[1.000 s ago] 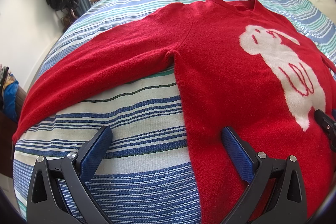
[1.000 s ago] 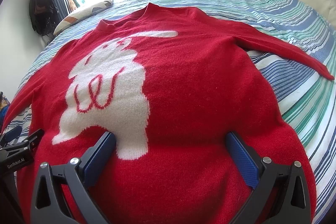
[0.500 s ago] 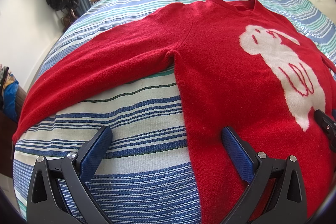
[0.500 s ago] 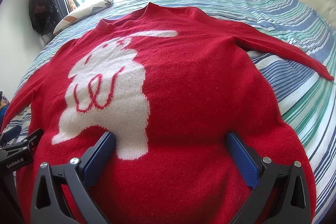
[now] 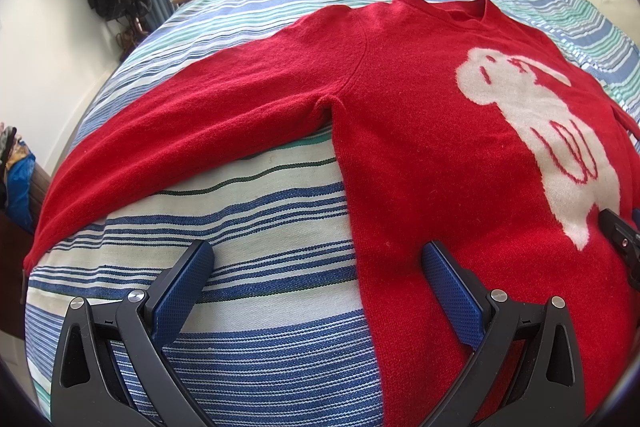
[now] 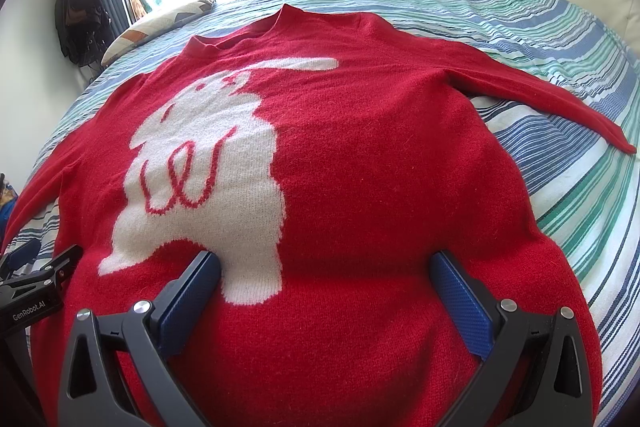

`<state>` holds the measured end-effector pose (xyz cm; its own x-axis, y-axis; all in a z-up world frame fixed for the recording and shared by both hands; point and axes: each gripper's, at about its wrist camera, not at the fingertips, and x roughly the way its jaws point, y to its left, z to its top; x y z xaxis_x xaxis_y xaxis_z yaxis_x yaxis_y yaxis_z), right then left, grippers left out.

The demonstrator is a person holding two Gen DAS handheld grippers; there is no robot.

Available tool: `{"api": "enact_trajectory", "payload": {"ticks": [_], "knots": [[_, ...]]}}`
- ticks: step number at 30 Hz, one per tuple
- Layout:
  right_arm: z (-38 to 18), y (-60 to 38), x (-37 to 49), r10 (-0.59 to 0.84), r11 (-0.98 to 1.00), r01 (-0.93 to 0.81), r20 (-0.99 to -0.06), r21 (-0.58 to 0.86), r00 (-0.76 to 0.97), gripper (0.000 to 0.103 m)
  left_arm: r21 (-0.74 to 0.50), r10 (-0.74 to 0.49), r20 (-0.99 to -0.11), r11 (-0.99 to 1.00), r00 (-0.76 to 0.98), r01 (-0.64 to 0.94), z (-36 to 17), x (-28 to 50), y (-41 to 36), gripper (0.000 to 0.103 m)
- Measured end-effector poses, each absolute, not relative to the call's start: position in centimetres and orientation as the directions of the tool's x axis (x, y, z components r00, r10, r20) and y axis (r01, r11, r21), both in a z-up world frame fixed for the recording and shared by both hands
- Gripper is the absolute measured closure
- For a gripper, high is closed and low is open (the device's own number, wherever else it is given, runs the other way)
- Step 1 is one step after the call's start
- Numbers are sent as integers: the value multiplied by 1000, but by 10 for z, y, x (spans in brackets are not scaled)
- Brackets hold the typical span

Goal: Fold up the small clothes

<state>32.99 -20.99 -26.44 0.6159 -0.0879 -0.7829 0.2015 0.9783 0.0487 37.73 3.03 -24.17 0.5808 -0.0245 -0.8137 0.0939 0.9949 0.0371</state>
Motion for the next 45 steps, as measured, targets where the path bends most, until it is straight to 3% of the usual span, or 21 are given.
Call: {"api": "enact_trajectory", "payload": {"ticks": [45], "knots": [[-262,-209,330,-103,981,195,-787,22,608,0,36,-25,-814,995,580,93,-242,377,30,0]]}}
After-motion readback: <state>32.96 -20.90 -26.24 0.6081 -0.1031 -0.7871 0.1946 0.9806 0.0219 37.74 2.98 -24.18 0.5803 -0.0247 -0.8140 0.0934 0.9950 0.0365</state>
